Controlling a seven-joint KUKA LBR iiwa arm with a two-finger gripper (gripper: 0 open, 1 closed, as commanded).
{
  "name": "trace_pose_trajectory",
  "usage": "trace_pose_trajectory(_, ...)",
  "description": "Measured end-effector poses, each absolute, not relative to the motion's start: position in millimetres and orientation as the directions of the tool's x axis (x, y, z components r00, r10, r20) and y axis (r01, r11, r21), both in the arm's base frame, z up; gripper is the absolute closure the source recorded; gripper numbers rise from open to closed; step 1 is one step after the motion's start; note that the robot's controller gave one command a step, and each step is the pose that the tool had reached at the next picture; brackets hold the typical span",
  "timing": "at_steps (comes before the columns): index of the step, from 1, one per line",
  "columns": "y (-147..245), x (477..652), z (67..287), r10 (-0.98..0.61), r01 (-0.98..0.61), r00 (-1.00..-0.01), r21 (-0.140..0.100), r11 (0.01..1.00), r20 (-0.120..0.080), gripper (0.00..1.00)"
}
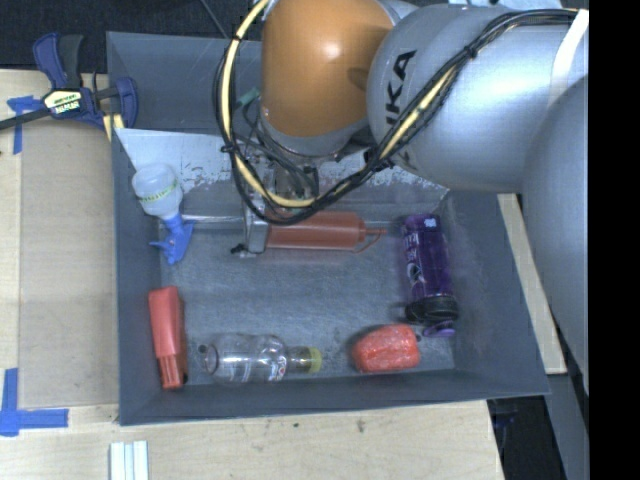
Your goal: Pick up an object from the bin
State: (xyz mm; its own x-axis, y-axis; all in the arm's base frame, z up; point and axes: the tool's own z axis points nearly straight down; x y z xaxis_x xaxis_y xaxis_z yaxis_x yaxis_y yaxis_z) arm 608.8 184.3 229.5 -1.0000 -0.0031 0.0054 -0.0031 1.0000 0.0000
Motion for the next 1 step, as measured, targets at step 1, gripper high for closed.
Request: trace_pose_trajectory(1,183.2,610.6,234.9,0.000,0.000,-1.000,0.001,1.000,-0.004,0.00)
